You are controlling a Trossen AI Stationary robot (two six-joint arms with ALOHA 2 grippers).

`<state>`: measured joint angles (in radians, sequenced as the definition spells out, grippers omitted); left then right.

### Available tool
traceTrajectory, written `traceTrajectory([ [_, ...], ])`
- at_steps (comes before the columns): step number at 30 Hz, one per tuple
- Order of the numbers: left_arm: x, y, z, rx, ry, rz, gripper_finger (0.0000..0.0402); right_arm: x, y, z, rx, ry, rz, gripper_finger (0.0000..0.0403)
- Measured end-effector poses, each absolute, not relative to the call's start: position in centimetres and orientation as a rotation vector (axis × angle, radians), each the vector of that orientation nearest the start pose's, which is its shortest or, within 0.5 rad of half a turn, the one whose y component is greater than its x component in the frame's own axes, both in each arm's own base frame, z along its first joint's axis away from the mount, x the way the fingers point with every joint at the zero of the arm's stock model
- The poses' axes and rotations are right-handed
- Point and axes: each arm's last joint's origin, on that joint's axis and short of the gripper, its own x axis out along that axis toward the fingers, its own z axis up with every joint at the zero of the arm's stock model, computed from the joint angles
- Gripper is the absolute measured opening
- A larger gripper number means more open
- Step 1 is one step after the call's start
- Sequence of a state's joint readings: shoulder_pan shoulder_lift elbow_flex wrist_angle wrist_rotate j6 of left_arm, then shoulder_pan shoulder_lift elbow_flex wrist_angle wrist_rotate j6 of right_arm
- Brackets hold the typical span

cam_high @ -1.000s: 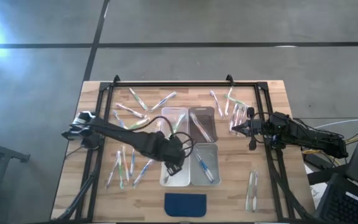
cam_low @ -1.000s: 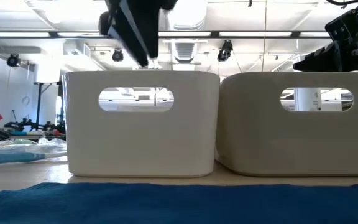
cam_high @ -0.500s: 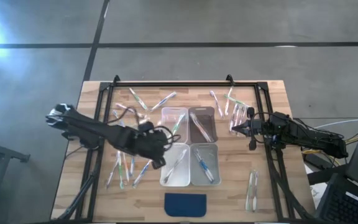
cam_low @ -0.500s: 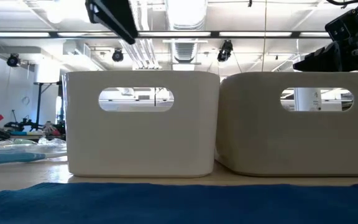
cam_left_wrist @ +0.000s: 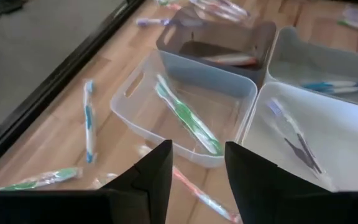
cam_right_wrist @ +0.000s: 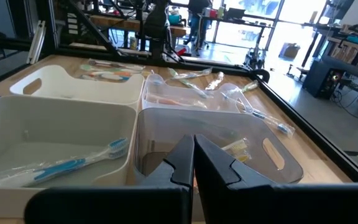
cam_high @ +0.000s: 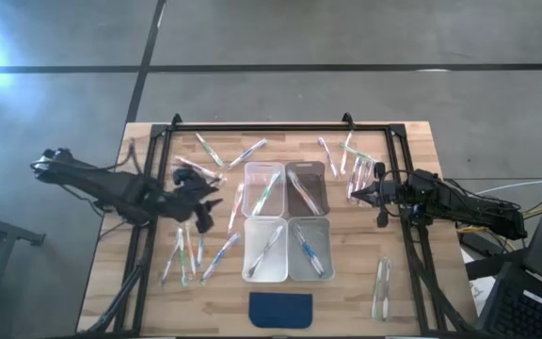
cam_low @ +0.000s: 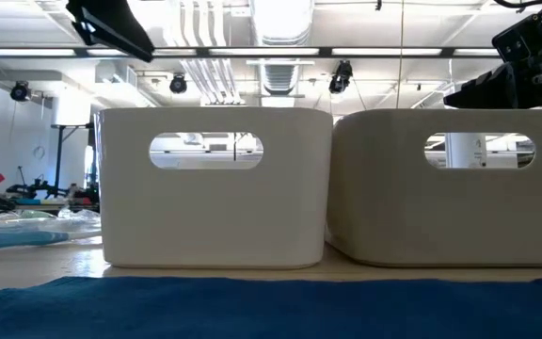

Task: Pick & Place Toothbrushes
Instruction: Put the blue toothbrush into the gray bin

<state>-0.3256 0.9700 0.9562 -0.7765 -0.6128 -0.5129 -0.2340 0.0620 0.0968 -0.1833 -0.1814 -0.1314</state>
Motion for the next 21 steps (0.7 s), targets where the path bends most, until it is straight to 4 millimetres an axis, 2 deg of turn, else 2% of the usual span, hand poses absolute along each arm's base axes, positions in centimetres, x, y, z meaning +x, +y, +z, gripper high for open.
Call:
traceTrajectory([
  [9,14.0,-2.9,31.4,-0.091,0.529,0.431,0.0151,9.3,-1.7,17.4,-0.101,0.148,-0.043,0.0008],
  [13,13.4,-2.4,31.0,-0.037,0.494,0.530,0.0151,9.3,-1.7,17.4,-0.101,0.148,-0.043,0.0008],
  [17,13.3,-2.0,31.0,-0.119,0.418,0.665,0.0151,9.3,-1.7,17.4,-0.101,0.148,-0.043,0.0008],
  [21,13.3,-1.8,31.0,-0.147,0.406,0.691,0.0148,9.3,-1.7,17.4,-0.101,0.148,-0.043,0.0008],
])
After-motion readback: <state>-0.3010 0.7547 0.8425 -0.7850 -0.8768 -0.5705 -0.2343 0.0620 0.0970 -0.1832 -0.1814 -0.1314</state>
